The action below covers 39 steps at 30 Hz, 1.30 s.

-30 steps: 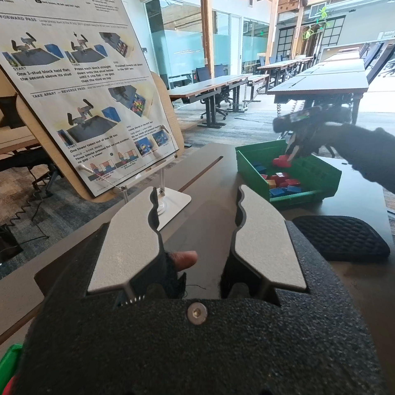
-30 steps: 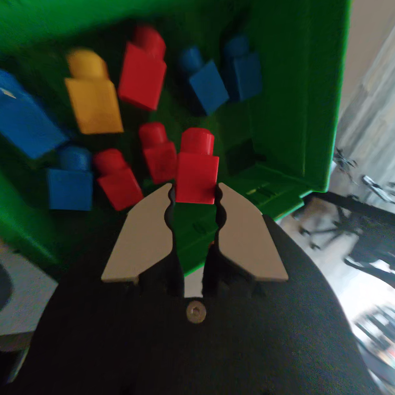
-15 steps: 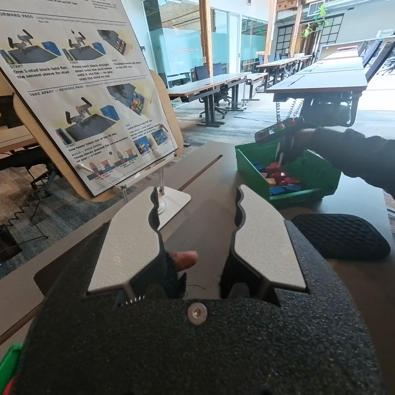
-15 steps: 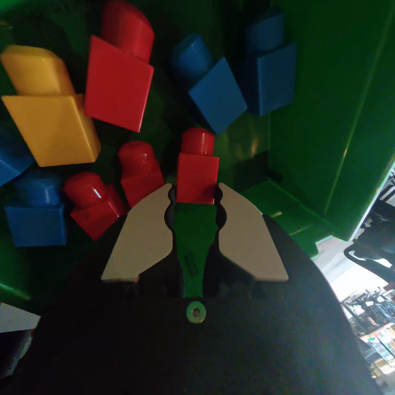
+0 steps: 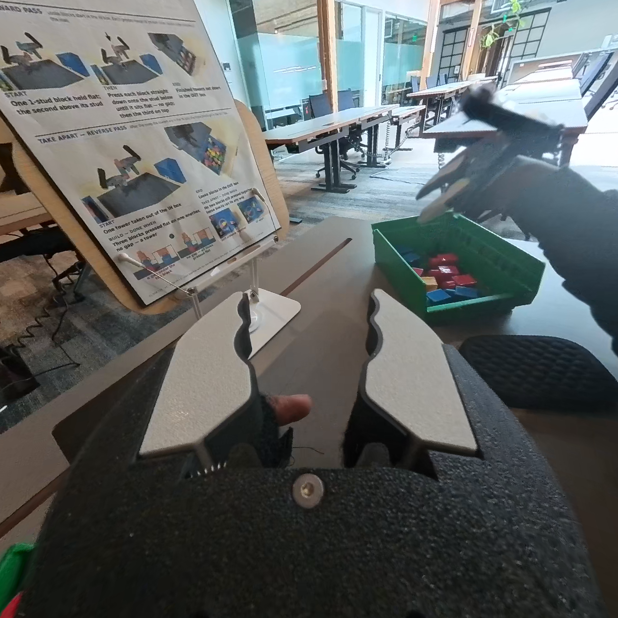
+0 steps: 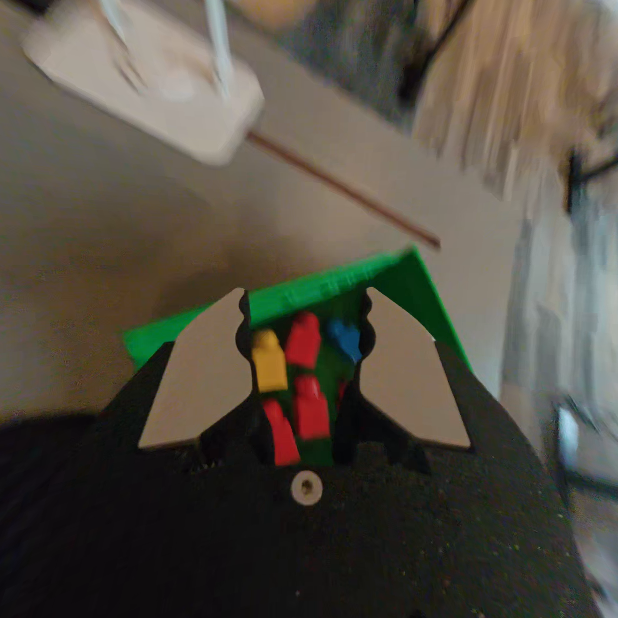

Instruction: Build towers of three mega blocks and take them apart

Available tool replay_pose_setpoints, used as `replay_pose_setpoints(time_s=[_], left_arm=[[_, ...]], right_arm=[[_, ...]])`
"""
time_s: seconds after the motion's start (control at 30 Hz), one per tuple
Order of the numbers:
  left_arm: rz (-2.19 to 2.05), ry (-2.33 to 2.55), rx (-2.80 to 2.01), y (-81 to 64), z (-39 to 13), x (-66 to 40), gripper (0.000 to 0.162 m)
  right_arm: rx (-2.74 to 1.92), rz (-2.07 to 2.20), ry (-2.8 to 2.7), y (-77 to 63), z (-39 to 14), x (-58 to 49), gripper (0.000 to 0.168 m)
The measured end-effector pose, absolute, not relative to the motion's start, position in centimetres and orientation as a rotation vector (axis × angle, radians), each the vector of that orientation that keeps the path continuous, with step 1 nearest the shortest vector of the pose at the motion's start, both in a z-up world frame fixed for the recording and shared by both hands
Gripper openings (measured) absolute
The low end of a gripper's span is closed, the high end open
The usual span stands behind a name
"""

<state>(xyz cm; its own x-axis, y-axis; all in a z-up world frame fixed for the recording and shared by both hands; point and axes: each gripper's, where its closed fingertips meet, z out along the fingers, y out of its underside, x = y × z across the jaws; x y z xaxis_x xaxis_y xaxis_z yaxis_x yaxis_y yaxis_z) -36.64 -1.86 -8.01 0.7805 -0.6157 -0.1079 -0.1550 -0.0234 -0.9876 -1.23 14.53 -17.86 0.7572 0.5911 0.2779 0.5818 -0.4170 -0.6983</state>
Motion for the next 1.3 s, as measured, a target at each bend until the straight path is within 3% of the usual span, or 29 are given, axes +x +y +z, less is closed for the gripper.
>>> replay_pose_setpoints(time_s=[0.17, 0.3, 0.43, 0.67, 1.3], left_arm=[[-0.405, 0.603, -1.570, -1.6, -7.8, -37.0, 0.066], [-0.402, 0.587, -1.583, -1.2, -8.0, -37.1, 0.066], [-0.391, 0.586, -1.602, -0.8, -8.5, -37.1, 0.066], [-0.371, 0.587, -1.658, 0.2, -9.8, -37.0, 0.065], [-0.355, 0.591, -1.684, 0.6, -10.4, -37.1, 0.065]], right_arm=[[-1.627, 0.458, -0.887, 10.5, -6.9, -11.9, 0.060], [-1.397, 0.550, -0.925, 7.2, -3.1, -16.9, 0.056], [-1.302, 0.596, -0.953, 6.1, -4.1, -19.6, 0.047], [-1.488, 0.508, -1.096, 8.7, -9.4, -21.0, 0.048], [-1.502, 0.502, -1.113, 8.9, -10.2, -21.3, 0.047]])
